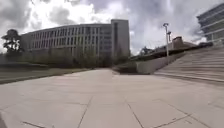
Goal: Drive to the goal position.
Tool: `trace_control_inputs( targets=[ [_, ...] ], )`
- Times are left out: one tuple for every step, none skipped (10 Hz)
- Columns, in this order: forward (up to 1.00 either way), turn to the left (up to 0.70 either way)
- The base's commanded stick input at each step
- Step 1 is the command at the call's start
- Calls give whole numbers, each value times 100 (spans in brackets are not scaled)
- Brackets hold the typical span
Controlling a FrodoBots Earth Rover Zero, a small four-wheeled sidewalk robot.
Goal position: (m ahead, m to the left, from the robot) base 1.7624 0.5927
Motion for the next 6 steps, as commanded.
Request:
trace_control_inputs(
  targets=[
    [100,0],
    [100,0],
    [100,0],
    [100,0],
    [100,40],
    [100,39]
  ],
)
